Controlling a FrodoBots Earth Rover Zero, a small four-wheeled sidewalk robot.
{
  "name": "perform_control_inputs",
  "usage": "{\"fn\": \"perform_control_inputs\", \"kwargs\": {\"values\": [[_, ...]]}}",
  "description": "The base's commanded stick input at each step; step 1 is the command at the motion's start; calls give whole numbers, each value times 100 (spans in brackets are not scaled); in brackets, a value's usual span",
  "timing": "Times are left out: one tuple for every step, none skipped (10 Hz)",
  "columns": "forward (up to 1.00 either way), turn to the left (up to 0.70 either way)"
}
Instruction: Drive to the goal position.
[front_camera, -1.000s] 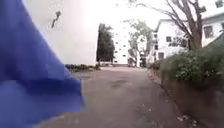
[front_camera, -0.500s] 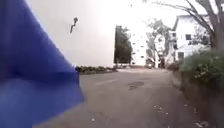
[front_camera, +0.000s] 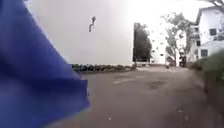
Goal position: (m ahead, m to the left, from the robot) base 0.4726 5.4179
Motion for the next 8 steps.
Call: {"fn": "perform_control_inputs", "kwargs": {"values": [[0,45],[0,45],[0,45],[0,45],[0,45],[0,45],[0,45],[0,45]]}}
